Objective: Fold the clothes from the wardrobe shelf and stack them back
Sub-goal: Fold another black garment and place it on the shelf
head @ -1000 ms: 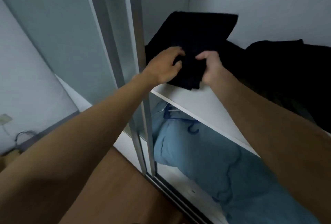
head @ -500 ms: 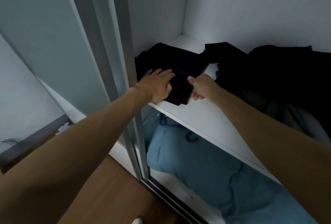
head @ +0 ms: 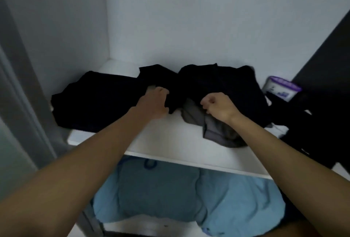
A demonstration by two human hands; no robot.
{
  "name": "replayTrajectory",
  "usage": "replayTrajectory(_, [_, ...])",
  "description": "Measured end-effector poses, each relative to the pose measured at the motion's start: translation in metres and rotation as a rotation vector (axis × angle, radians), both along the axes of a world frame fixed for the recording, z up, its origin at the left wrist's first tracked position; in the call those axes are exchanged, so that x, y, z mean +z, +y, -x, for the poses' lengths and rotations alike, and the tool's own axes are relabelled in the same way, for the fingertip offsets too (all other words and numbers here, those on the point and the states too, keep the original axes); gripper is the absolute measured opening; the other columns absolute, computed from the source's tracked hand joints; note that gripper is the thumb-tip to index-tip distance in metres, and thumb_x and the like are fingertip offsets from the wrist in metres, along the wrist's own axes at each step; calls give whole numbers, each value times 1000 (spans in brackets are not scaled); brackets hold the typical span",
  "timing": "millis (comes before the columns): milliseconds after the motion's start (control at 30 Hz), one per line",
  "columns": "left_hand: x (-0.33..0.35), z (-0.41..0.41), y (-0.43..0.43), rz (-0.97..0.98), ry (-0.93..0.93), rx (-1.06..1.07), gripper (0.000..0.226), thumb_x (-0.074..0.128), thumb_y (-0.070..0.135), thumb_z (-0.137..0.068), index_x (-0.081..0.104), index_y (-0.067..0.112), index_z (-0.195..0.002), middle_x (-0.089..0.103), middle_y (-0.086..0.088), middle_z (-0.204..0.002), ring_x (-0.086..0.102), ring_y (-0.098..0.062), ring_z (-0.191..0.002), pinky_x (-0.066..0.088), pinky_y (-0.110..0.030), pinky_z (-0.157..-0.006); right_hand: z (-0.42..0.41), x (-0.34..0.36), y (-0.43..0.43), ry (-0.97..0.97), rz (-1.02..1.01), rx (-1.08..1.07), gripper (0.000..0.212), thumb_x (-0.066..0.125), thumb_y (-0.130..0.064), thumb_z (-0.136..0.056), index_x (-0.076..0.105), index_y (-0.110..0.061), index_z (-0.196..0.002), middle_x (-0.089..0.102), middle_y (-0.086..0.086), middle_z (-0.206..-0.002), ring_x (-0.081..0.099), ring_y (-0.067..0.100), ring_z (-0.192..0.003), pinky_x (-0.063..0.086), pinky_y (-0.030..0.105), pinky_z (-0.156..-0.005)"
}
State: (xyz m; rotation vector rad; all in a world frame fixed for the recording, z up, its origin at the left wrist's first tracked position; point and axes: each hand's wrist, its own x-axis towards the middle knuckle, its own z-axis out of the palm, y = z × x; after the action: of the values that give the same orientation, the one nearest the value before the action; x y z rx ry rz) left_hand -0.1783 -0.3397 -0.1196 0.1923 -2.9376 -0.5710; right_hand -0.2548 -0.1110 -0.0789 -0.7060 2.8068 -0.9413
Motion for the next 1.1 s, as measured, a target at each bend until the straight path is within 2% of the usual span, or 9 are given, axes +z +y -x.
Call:
replayTrajectory(100, [1,32,30,-67,19,-40,79,66,34,-91,23,17,-154,24,-6,-160,37,-32,-140,42,-48,-105,16,5,51,119,-28,-173,12,63,-16,-92,69,-25,-96,69,-3,-106,65,20,-103,50,34,-94])
replayTrajectory(300, [13,83,84,-108,12,-120,100,71,53,-82,9,28,-156,15,-3,-163,29,-36,-144,38,-58,-108,52,2,107,12,-48,-279,57,72,-19,-89,50,-8,-140,54,13,-139,54,27,-125,41,26,-94])
replayTrajectory(400, [11,99,100,-15,42,-60,79,67,50,-87,30,23,-151,37,-8,-151,44,-34,-132,46,-51,-101,68,-2,110,-14,-22,-207,66,74,-21,-88,43,-10,-145,49,13,-143,50,26,-130,37,23,-97])
replayTrajectory(500, [14,106,108,46,259,28,35,61,39,-95,66,12,-117,63,-8,-118,59,-28,-112,48,-38,-87,80,-6,111,104,-83,-70,74,73,-28,-87,35,-19,-150,43,9,-147,49,26,-131,43,39,-108])
replayTrajectory(733, [56,93,120,-244,542,-28,11,68,24,-90,71,14,-93,69,0,-98,55,-14,-98,41,-27,-87,111,-13,110,309,-95,-34,99,76,-52,-77,19,-31,-155,20,3,-160,27,34,-142,35,54,-111])
replayTrajectory(833, [67,72,121,-455,332,-230,14,72,23,-89,69,18,-76,64,6,-72,57,-3,-69,45,-18,-67,127,-6,112,293,-142,-109,97,78,-49,-77,22,-35,-155,17,5,-162,21,36,-145,28,59,-114])
replayTrajectory(933, [60,56,118,-499,-53,-194,31,70,32,-91,67,24,-61,66,11,-63,59,-5,-62,43,-14,-58,133,3,113,440,179,29,47,63,-2,-85,64,-14,-131,56,15,-139,51,35,-131,34,37,-114])
replayTrajectory(1000, [53,50,114,-687,-138,-49,30,64,46,-93,75,20,-81,78,3,-86,73,-17,-80,54,-23,-68,125,9,115,429,441,36,45,50,14,-84,69,-5,-120,66,9,-124,60,24,-120,36,15,-106])
replayTrajectory(1100, [55,55,114,-1142,-202,76,74,52,78,-80,64,15,-117,75,-11,-110,74,-33,-96,60,-41,-74,99,24,120,563,594,124,40,50,12,-85,69,-2,-118,67,4,-119,57,1,-112,34,3,-100])
